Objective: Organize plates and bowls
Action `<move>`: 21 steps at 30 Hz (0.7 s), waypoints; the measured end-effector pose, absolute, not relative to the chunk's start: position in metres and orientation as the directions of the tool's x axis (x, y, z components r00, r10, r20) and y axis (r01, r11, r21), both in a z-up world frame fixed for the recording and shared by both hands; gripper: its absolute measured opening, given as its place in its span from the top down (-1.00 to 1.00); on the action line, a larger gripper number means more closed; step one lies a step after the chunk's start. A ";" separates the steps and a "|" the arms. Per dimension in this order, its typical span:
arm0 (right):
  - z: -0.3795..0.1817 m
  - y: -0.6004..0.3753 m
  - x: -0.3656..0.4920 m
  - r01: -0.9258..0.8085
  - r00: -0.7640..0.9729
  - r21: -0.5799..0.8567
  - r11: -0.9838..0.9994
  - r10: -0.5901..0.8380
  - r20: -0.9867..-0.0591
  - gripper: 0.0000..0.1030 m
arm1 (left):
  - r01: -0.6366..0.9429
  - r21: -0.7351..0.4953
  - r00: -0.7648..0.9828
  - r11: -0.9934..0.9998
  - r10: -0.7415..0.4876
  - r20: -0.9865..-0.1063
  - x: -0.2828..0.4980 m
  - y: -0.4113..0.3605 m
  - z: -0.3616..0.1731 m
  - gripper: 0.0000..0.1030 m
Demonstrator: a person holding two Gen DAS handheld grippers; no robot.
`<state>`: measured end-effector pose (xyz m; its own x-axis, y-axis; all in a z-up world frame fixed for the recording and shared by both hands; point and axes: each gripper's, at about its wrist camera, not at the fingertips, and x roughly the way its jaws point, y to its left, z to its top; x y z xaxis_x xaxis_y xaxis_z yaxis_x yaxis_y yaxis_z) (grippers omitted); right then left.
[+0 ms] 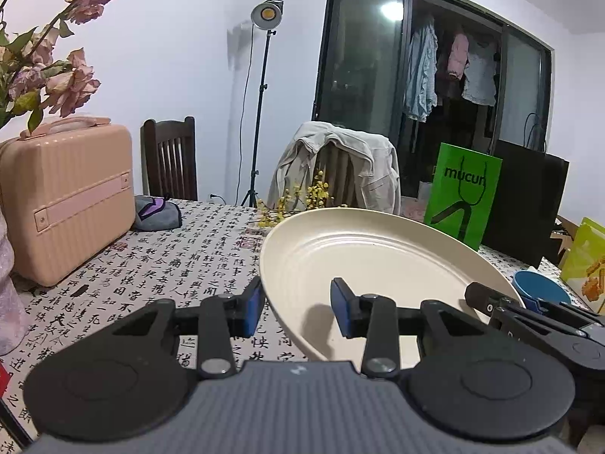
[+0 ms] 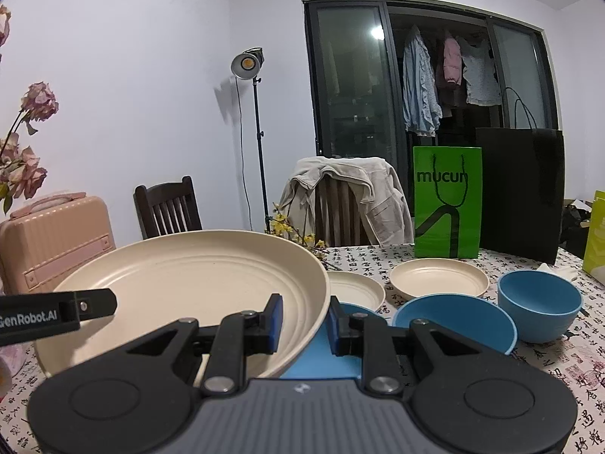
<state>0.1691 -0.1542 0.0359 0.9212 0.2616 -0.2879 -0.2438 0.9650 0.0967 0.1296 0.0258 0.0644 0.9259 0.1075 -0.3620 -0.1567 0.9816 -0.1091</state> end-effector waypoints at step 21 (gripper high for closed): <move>0.031 -0.202 0.171 -0.194 0.931 0.129 0.972 0.224 -0.287 0.54 | -0.089 -0.100 0.935 0.991 0.049 -0.351 0.138 -0.017 0.066 0.26</move>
<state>0.1715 -0.2023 0.0306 0.9314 0.2238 -0.2871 -0.1938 0.9725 0.1294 0.1376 -0.0174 0.0657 0.9352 0.0489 -0.3507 -0.0893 0.9910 -0.1000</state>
